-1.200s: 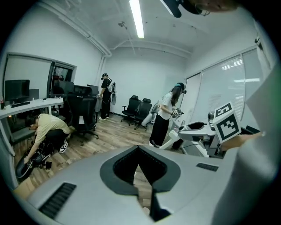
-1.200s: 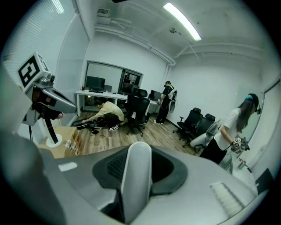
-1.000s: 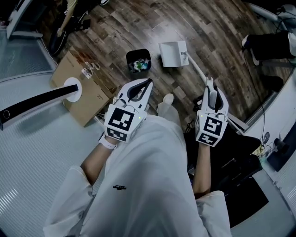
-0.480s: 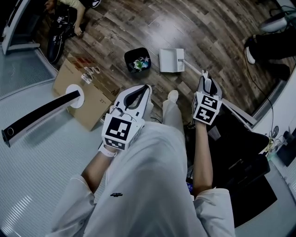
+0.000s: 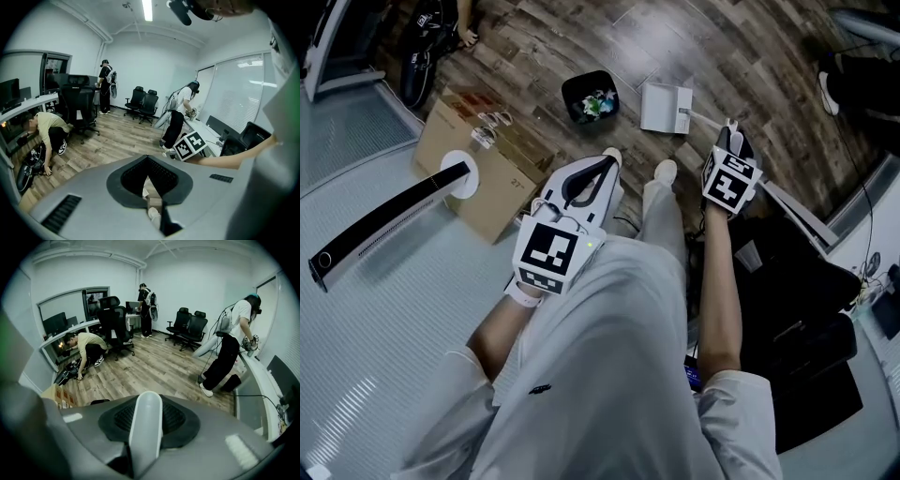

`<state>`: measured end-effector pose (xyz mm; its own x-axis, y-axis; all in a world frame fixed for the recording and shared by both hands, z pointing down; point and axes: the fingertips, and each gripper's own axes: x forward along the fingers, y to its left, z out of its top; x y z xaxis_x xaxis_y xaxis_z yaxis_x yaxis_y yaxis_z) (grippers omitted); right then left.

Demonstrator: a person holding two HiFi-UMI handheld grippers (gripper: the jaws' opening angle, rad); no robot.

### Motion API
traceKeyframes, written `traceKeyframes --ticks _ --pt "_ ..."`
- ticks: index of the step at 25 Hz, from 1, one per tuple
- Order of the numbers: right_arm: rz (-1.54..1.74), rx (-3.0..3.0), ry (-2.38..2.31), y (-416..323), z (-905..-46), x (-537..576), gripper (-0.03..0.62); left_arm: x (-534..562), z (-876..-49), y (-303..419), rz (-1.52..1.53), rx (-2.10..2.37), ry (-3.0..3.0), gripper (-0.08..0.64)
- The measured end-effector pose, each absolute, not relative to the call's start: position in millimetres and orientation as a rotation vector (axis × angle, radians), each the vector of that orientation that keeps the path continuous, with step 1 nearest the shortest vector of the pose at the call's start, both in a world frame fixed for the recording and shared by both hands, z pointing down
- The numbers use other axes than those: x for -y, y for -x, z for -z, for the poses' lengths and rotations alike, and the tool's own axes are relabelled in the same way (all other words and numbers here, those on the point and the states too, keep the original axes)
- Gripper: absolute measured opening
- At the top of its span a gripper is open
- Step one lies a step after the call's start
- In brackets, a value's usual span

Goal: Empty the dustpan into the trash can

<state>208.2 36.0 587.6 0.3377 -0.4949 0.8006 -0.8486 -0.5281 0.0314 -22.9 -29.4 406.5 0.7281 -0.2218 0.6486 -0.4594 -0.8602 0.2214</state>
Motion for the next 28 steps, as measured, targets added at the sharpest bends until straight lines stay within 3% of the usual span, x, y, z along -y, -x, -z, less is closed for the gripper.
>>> traceKeyframes --ticks 15,28 --pt "-1.108 1.114 -2.172 -225 -620 -42 0.126 29 -419 18 -0.938 0.484 -2.545 0.006" --pt "-1.040 1.171 -2.306 -235 -568 -45 0.150 8 -408 -6 -0.909 0.367 -2.599 0.007"
